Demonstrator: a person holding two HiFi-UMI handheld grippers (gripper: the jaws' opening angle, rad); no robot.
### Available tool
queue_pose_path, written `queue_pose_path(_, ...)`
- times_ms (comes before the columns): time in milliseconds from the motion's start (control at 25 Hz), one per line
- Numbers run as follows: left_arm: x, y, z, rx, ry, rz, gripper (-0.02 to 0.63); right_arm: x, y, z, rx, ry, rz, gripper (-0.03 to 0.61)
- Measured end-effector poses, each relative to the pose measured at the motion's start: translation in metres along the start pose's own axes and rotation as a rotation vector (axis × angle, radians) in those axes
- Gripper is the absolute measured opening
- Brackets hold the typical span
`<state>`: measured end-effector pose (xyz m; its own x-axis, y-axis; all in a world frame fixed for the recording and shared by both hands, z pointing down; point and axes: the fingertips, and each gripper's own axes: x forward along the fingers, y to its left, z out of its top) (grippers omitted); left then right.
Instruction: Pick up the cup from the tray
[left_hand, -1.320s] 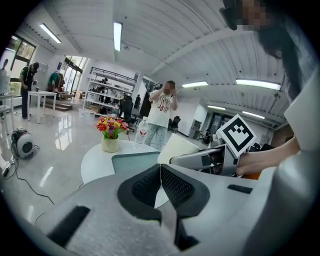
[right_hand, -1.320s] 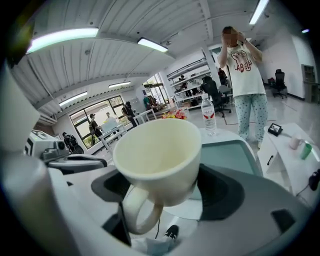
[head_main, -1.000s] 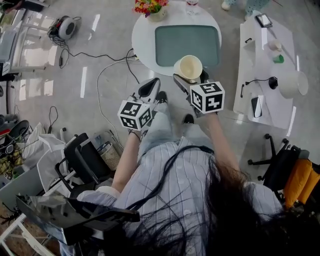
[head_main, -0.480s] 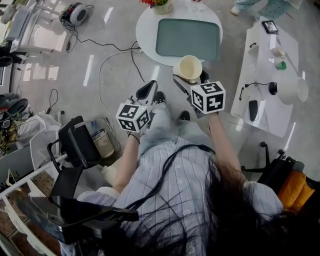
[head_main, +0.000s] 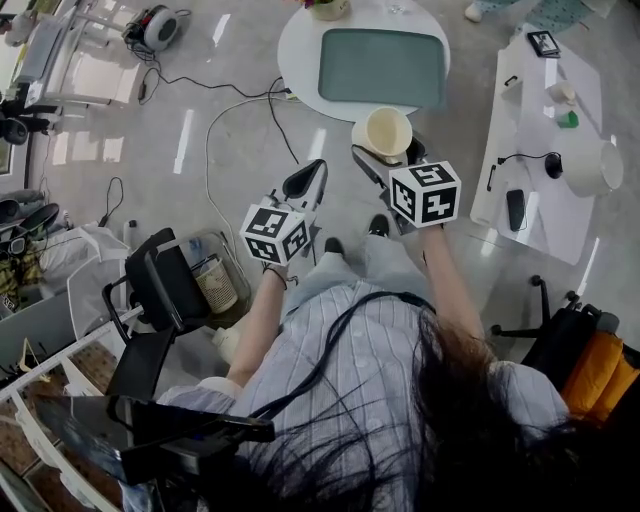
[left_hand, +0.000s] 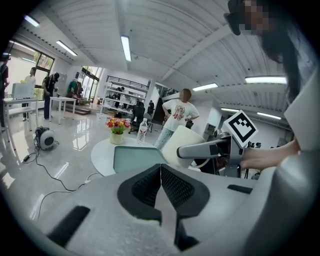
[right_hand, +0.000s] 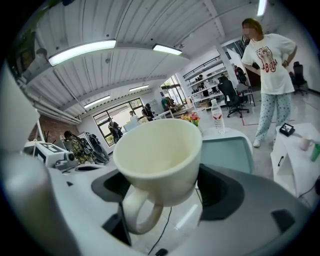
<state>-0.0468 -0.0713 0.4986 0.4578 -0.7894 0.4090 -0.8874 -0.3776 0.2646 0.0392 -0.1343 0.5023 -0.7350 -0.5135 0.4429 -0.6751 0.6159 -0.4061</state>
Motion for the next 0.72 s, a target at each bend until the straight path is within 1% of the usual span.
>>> queue_pose_path(360, -0.046, -0.014, -0.016, 0.02, -0.009, -0.092, 0.014, -0.02, 0.055, -0.023, 0.005, -0.014, -0.042, 0.397)
queue_pose_path(560, -0.077, -0.012, -0.025, 0.022, -0.028, -0.123, 0.014, -0.031, 0.094, -0.043, 0.023, -0.023, -0.056, 0.397)
queue_pose_path(720, -0.099, -0.012, -0.029, 0.025, -0.044, -0.146, 0.014, -0.043, 0.122, -0.06, 0.019, -0.018, -0.07, 0.397)
